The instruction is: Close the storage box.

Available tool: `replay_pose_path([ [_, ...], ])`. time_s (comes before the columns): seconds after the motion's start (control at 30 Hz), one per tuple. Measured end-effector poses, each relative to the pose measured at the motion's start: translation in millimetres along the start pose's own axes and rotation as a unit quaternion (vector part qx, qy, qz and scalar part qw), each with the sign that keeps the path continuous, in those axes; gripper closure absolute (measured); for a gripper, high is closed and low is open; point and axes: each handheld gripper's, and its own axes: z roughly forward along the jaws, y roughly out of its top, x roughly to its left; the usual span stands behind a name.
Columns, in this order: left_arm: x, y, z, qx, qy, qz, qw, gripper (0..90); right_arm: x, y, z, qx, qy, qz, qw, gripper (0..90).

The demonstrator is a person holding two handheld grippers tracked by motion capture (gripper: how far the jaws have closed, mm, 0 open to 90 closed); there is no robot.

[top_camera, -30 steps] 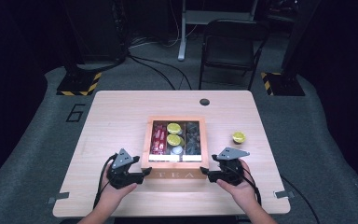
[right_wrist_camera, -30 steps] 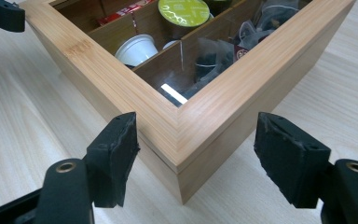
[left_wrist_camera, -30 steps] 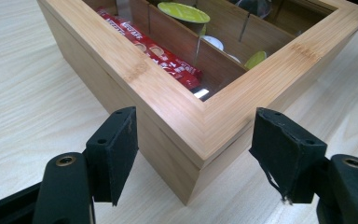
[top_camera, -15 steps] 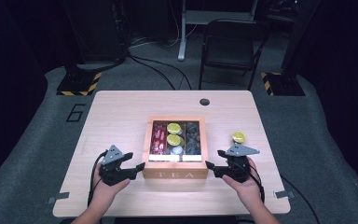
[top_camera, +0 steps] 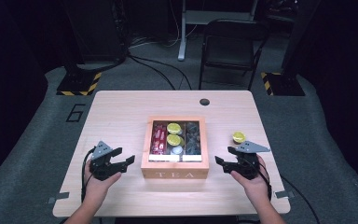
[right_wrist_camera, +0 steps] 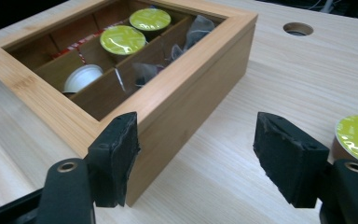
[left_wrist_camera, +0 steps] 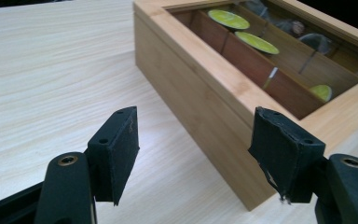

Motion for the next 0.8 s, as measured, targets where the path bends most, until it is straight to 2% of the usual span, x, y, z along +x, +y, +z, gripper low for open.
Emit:
replay_pose_path([
  [0.07, 5.3, -2.7, -0.3, -0.001, 0.004, -0.009, 0.9999, 32.3, -1.1, -1.0, 0.8, 0.005, -0.009, 0.000, 1.0000, 30.5],
  [0.27, 15.6, -7.6, -0.3, 0.004, 0.010, -0.021, 0.9997, 32.3, -8.0, -5.6, 5.9, 0.019, -0.024, -0.013, 0.9994, 31.0],
  [0.33, 18.9, -10.6, 1.0, 0.008, 0.011, -0.025, 0.9996, 32.3, -9.9, -7.4, 7.1, 0.024, -0.028, -0.009, 0.9993, 31.1],
  [0.53, 23.0, -13.9, 4.6, 0.018, 0.011, -0.022, 0.9995, 32.3, -19.2, -14.1, 10.4, 0.035, -0.041, 0.009, 0.9985, 31.3],
  [0.67, 24.2, -13.6, 5.9, 0.026, 0.005, -0.019, 0.9995, 32.3, -24.2, -18.4, 12.9, 0.042, -0.046, 0.015, 0.9979, 31.3],
  [0.8, 24.8, -14.2, 8.4, 0.030, 0.010, -0.009, 0.9995, 32.3, -26.9, -20.8, 14.5, 0.045, -0.054, 0.015, 0.9974, 31.3],
])
